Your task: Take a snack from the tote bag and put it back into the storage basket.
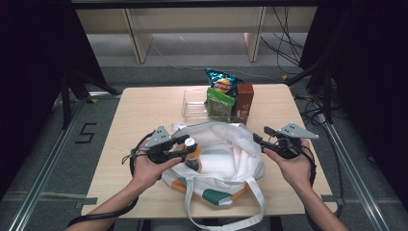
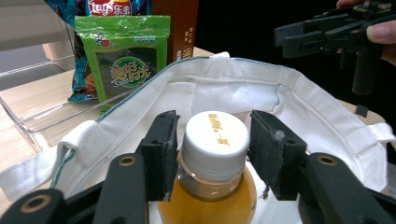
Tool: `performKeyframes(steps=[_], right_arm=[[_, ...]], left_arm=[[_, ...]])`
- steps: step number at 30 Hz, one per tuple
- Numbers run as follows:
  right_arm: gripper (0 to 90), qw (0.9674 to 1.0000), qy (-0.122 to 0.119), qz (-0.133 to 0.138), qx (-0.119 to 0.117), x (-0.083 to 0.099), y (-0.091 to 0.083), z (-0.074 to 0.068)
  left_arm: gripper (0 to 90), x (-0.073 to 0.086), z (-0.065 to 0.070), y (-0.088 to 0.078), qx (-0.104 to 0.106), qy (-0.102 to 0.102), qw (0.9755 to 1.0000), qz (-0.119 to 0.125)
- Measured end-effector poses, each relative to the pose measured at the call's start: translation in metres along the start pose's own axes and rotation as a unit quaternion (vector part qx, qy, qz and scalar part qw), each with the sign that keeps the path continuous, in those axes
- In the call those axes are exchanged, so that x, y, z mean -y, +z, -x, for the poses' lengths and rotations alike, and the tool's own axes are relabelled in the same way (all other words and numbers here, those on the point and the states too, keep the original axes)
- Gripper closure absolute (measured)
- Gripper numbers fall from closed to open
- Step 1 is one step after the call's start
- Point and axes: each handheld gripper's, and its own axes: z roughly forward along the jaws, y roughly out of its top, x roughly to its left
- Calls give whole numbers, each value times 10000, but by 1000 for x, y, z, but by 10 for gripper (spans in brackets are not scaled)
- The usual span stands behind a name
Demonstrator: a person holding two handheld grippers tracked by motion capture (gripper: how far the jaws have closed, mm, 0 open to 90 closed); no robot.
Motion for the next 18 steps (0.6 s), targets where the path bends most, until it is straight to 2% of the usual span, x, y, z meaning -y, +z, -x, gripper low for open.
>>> performKeyframes(steps=[1,3,4,5,8,10,12,13,18], right_arm=[[463,9999,-101,-7,0,0,0,2],[463,9999,95,-42,-3,1,0,-1],[463,9999,138,46,43,2,1,-1],[463,10000,74,1,-37,2,1,1],[463,9999,76,-103,-16,1,0,2],[463,10000,15,6,-52,2,1,3],[463,10000,-2,-34,-19,2,0,4],[463,10000,-25,53,-59,2,2,5],[463,10000,67,7,-48,2,0,5]], left_arm=[[538,0,0,0,-45,7,10000,-41],[556,1,0,0,-27,12,10000,-40],[571,2,0,0,-13,29,10000,-33],[574,1,0,0,-26,51,10000,-34],[580,1,0,0,-22,5,10000,-31],[581,1,-1,0,-23,-21,10000,-21],[583,0,-3,-1,-27,-68,10000,-26],[583,-1,-4,-1,-5,-98,9999,25],[584,-11,-4,-6,-11,-95,9998,156]])
